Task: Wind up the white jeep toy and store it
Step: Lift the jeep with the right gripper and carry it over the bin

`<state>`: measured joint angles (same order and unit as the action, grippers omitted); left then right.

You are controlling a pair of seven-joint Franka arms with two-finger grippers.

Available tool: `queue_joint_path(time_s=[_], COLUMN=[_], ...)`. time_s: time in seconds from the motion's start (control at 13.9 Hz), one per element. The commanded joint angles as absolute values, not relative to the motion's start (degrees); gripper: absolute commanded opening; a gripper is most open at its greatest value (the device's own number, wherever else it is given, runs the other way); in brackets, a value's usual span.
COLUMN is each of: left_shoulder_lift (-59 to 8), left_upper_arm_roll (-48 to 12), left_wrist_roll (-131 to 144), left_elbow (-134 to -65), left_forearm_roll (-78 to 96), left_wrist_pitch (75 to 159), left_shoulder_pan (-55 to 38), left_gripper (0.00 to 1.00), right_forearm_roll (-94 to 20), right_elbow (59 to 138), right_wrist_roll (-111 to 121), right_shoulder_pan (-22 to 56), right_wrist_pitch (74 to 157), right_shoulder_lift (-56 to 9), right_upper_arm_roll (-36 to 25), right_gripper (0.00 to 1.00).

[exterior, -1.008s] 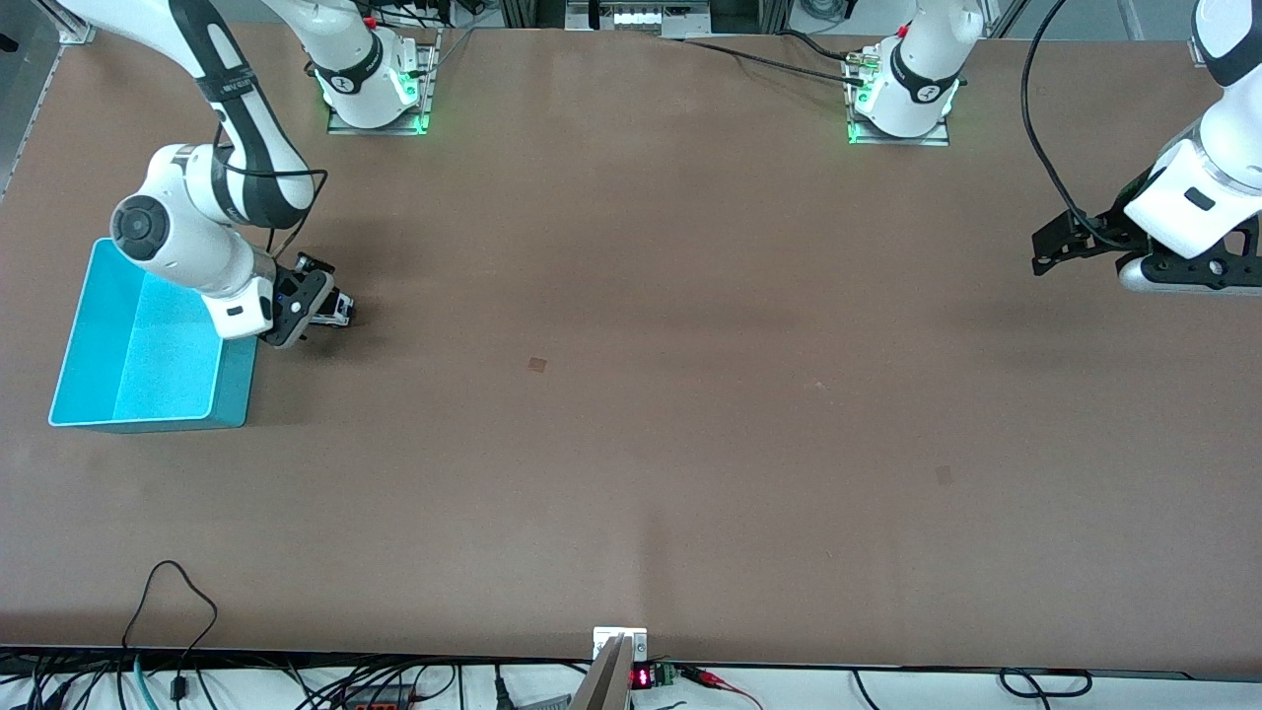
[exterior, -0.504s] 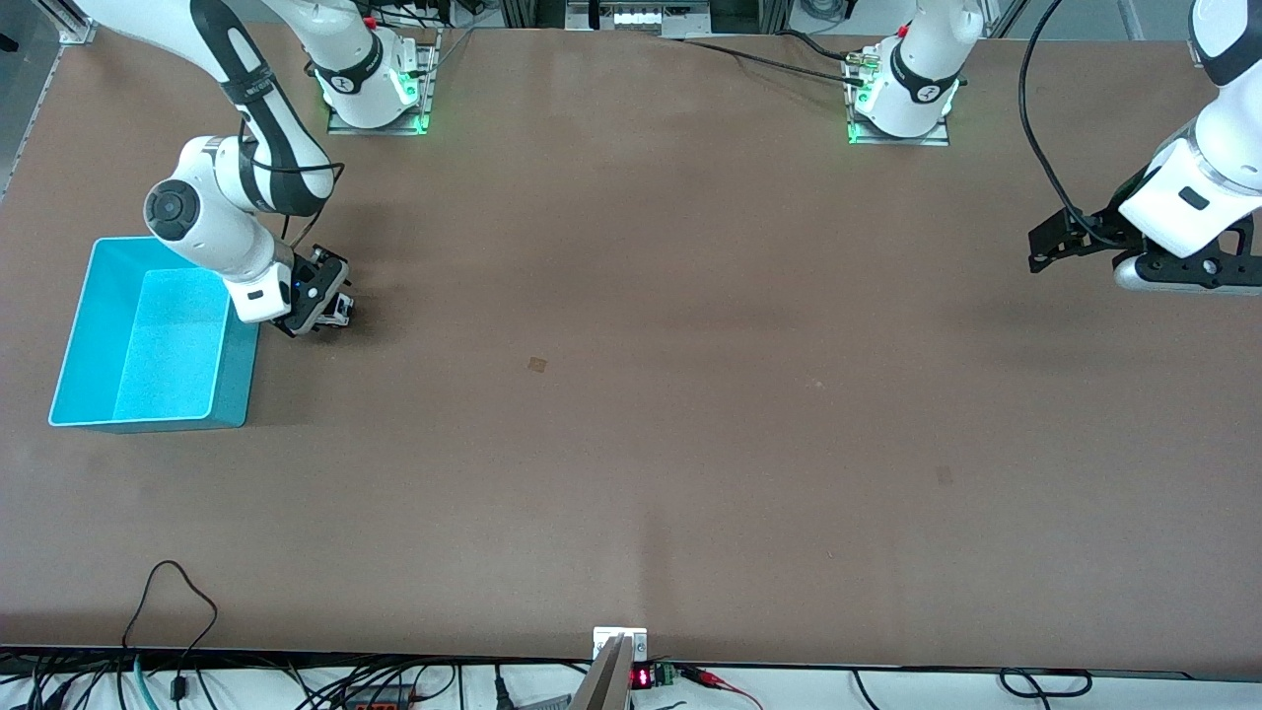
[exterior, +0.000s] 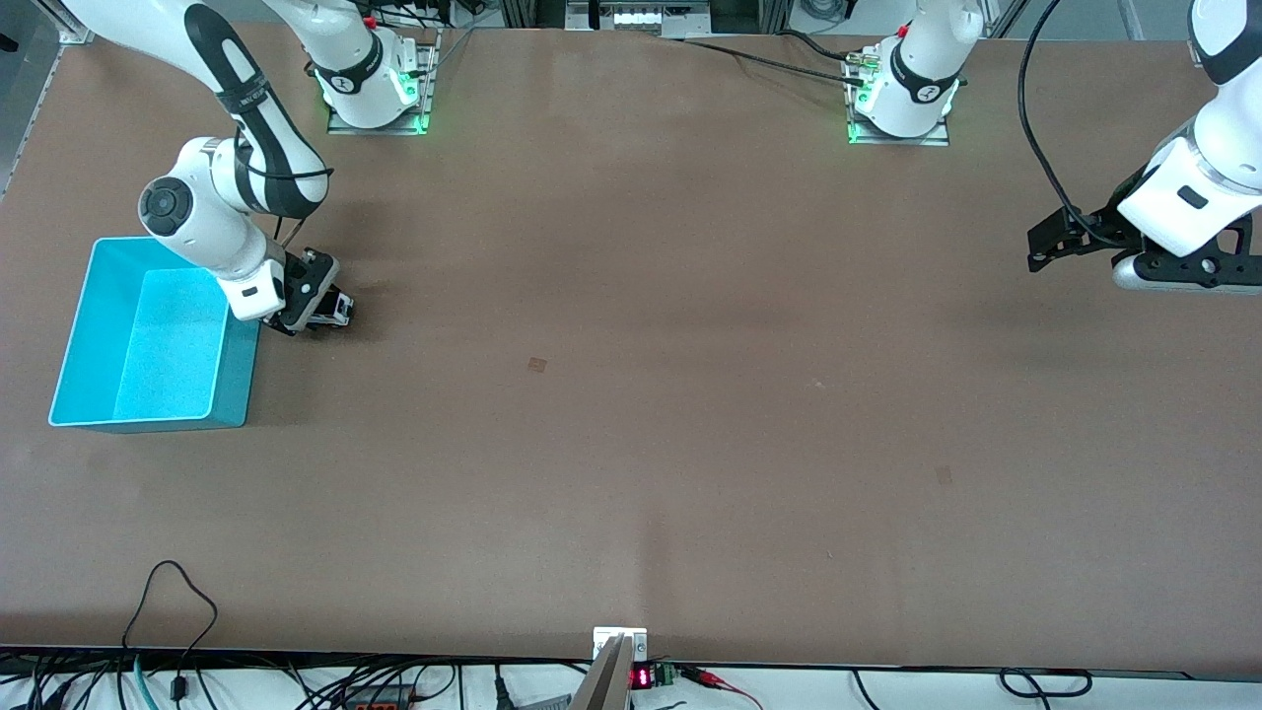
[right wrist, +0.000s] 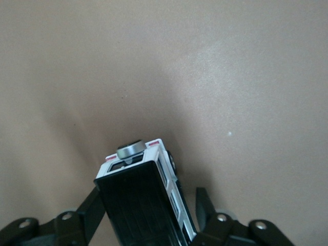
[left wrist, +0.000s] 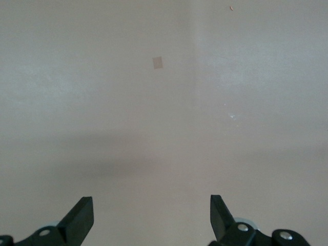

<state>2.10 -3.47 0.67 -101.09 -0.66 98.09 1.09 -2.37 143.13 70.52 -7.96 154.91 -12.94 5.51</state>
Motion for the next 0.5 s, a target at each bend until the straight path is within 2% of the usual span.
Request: queue_joint_path(time_s=[0.0,0.14,0.22,0.36,0.43], left_shoulder_lift=[2.2,2.2,2.2,2.3,2.3], left_upper_arm_roll=[-3.6,-3.7,-3.7,-3.8,-3.8], left_wrist_roll=[0.7,0.6,0.6,0.6,0.6], left_elbow=[-100.0,-99.9,-99.9,-99.9,-99.9], left_forearm_roll=[0.1,0.0,0.0,0.0,0.0], left_wrist_pitch=[96.9,96.9,96.9,96.7,96.6], left_shoulder_pan=[1.1,1.0,1.0,0.9,0.9], left_gripper=[1.00,1.00,1.00,1.00,1.00], right_forearm_roll=[-2.7,-2.7,-2.7,-3.2,-3.3], right_elbow=[143.3,142.8,142.0,140.2,139.2], right_wrist_roll=[72.1,71.9,71.5,70.0,67.9], right_shoulder_pan=[-8.4,-8.3,-8.3,-8.0,-8.1], right_wrist_pitch=[155.2,155.1,155.0,153.3,153.0], right_shoulder_lift=[-12.5,-12.4,-12.1,-10.9,-10.8], right_upper_arm_roll=[5.9,5.9,6.0,6.0,6.0], right_gripper=[0.40,0.19,0.12,0.00,0.00])
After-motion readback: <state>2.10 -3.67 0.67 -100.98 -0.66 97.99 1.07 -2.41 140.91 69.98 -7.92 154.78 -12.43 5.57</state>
